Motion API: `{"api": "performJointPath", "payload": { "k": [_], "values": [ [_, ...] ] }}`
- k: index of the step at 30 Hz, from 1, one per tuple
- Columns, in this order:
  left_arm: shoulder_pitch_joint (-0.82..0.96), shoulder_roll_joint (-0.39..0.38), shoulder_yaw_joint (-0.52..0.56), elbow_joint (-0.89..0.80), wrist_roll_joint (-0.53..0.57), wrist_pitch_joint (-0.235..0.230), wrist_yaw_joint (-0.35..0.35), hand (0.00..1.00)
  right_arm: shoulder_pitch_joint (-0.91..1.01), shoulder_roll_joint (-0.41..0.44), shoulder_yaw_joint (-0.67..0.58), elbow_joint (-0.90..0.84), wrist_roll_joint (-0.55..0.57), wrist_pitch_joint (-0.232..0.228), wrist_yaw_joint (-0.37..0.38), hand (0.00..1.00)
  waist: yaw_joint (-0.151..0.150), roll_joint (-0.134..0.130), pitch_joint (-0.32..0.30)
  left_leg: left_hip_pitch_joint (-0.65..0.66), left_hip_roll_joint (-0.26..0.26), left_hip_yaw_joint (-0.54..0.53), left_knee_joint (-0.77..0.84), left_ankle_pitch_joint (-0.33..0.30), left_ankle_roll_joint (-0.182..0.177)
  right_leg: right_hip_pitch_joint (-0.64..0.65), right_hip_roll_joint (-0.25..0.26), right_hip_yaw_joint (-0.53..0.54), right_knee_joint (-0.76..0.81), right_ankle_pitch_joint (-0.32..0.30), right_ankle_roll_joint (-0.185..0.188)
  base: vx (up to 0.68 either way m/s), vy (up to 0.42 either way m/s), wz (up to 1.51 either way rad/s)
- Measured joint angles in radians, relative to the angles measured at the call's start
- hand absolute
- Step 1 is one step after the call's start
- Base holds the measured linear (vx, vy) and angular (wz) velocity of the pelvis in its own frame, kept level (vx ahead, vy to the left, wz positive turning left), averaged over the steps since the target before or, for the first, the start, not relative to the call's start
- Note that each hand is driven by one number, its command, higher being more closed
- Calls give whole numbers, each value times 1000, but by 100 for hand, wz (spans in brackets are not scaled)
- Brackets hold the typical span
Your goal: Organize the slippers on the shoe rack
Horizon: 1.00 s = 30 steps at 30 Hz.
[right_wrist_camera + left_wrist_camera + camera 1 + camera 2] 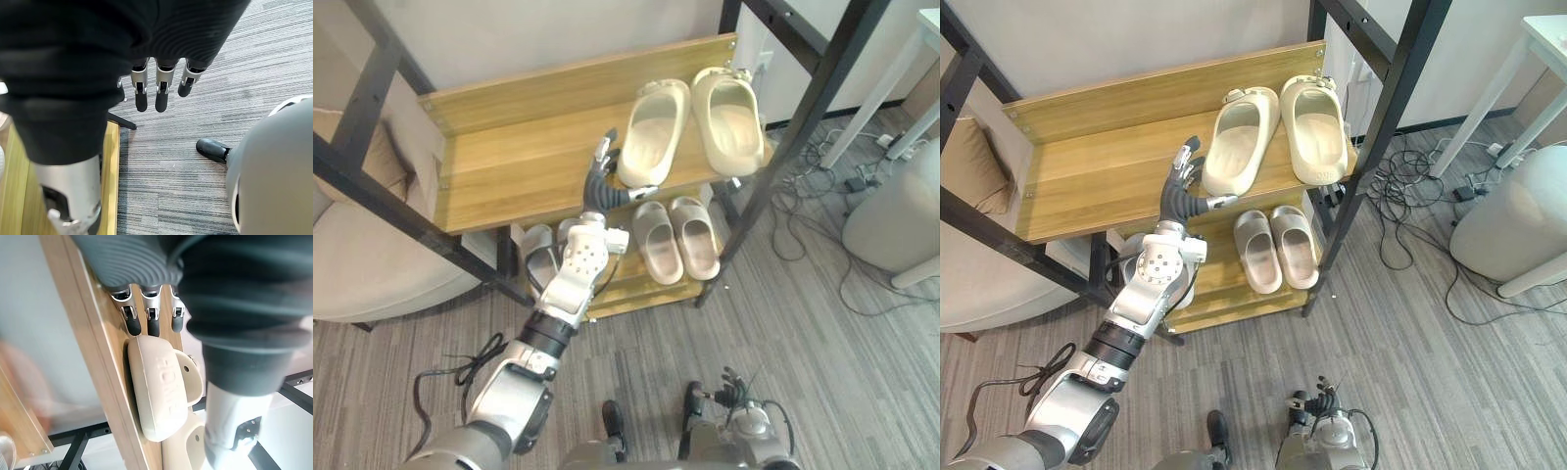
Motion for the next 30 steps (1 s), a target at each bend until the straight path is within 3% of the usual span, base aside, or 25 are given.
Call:
{"api": "performJointPath", "payload": {
  "k": [14,30],
  "values": [
    [-14,-30,-27,-15,-57,-22,1,0,-35,-4,-37,6,1,9,-17,0,-10,21,16,0,-1,3,0,-1,-2,-1,-1,2,0,-2,3,0,0,0],
    [-80,-29,-15,28,-84,-43,38,0,-49,-7,-73,37,3,11,-40,0,-23,26,43,2,2,35,0,-16,-6,-15,4,32,0,-2,3,-2,5,-5]
  ]
}}
